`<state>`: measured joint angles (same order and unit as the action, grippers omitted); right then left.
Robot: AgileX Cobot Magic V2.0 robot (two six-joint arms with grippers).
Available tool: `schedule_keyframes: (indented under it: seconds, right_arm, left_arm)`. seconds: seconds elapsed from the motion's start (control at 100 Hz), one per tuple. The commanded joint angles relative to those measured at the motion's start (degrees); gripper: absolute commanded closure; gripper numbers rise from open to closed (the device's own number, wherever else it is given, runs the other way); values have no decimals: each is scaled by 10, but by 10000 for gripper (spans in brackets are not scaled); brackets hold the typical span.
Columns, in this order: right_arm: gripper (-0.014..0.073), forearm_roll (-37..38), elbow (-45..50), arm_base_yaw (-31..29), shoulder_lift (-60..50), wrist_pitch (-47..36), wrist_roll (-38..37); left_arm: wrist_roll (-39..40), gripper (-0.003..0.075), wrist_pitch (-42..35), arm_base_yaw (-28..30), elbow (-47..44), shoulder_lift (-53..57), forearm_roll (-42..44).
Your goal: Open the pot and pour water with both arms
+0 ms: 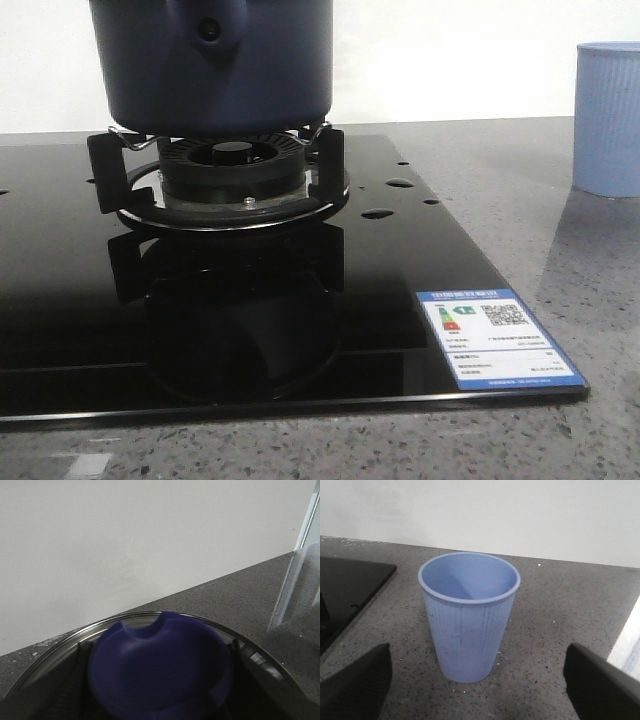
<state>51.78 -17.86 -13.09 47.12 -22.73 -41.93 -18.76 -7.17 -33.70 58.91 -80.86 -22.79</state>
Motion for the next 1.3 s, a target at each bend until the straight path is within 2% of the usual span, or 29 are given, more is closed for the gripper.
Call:
schedule_keyframes:
  seconds: [0.0,0.23,0.35,0.45,0.5,0.52,0.55,0.56,0.57,0.62,0.68,0.69,0.71,0.73,0.83,0.98,1.1,1.18,1.29]
  right_arm:
    - [-38,-14,-14,-2,-5,-26,-2]
    - [-38,-14,-14,-2,-5,-36,-3]
    - [-37,-14,-14,-2,-5,-68,-39]
    - [-1,-14,-14,-2,-5,-101,-48]
    - [57,-20,-15,-2,-5,-117,-48]
    - [106,-26,-15,-2,-5,-127,-48]
    - [149,-34,-15,-2,-5,-136,-48]
    - [197,-38,-16,-2,-6,-142,-48]
    - [197,-38,-16,-2,-6,-142,-48]
    - [329,-54,-16,-2,-9,-165,-48]
    - [543,-65,-16,-2,-14,-198,-48]
    - [543,-66,-16,-2,-15,-201,-48]
    - [629,-66,-16,-2,-16,-209,-48]
    - [671,-67,-18,-2,-18,-213,-48]
    - [652,-69,-39,-2,-18,-203,-54]
    - [652,-68,-76,-2,-41,-167,-78]
    - [652,-59,-68,-2,-100,-149,-78]
    - [652,-34,-39,-2,-162,-103,-86]
    - [653,-29,19,-2,-271,-44,-93]
  left_arm:
    - [0,155,-50,2,24,21,3]
    - [0,156,-50,2,24,49,2]
    - [-1,157,-50,2,24,92,3]
    - [-15,225,-47,14,24,130,3]
    - [-15,309,-40,29,24,146,3]
    - [-15,335,-37,37,24,152,3]
    - [-15,407,-28,48,24,160,3]
    - [-15,422,-26,54,24,163,3]
    - [-15,454,-24,57,24,165,3]
    - [-15,571,-3,81,24,176,3]
    - [-15,705,25,113,24,190,3]
    - [-15,736,33,116,24,192,3]
    - [-16,737,42,127,24,197,5]
    - [-16,739,54,137,24,201,8]
    - [-16,741,93,180,21,225,20]
    - [-16,741,72,225,-20,282,22]
    - [-16,741,22,233,-109,350,23]
    - [-12,741,-23,233,-182,409,22]
    - [-12,741,-41,233,-277,494,14]
